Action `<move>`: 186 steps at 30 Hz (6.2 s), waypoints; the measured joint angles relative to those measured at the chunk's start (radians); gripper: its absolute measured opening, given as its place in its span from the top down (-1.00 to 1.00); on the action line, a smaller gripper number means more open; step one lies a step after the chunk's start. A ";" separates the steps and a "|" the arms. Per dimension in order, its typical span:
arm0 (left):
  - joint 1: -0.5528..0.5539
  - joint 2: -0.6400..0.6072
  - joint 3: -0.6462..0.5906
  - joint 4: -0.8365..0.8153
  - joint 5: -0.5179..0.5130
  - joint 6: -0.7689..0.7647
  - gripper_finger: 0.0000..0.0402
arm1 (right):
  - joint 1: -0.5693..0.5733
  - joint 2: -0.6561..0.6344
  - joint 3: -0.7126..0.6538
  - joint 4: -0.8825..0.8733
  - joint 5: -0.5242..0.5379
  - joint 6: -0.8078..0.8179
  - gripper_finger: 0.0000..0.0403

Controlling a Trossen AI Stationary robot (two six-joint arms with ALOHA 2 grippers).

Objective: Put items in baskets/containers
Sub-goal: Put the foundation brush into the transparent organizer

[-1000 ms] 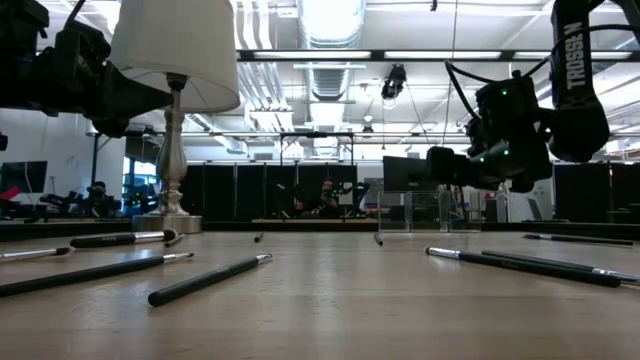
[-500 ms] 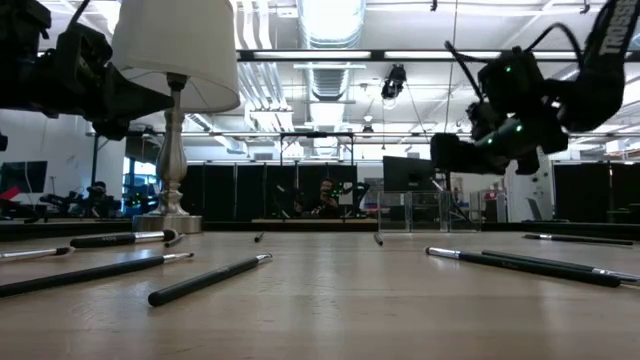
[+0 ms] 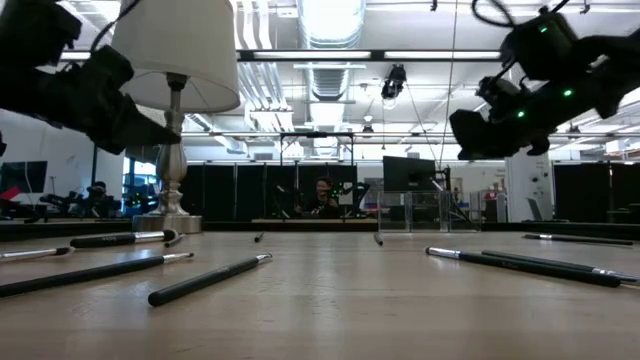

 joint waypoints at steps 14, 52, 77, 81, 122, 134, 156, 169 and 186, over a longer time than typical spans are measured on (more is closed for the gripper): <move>-0.076 0.411 0.225 -0.305 -0.117 -0.317 1.00 | 0.178 -0.066 -0.035 0.006 0.130 -0.034 0.96; -0.111 0.833 0.506 -0.682 0.071 -0.724 0.32 | 0.178 -0.064 -0.035 0.005 0.131 -0.043 0.96; -0.129 0.899 0.487 -0.625 0.059 -0.634 0.86 | 0.178 -0.064 -0.035 0.005 0.129 -0.043 0.96; -0.162 0.854 0.481 -0.644 -0.013 -0.608 0.86 | 0.178 -0.064 -0.035 0.005 0.129 -0.043 0.96; -0.189 0.795 0.147 1.073 0.047 0.072 0.86 | 0.274 0.641 0.064 1.077 -0.557 -0.187 0.96; -0.090 1.110 0.280 1.247 0.203 0.076 0.86 | 0.276 0.692 0.278 1.024 -0.761 -0.161 0.64; -0.088 1.177 0.370 1.232 0.249 0.055 0.86 | 0.302 0.709 0.473 0.763 -0.756 -0.188 0.16; -0.089 1.178 0.377 1.227 0.261 0.039 0.72 | 0.301 0.715 0.476 0.761 -0.744 -0.219 0.76; -0.090 1.070 0.373 1.025 0.105 0.037 0.43 | 0.278 0.476 0.473 0.427 -0.528 -0.320 0.79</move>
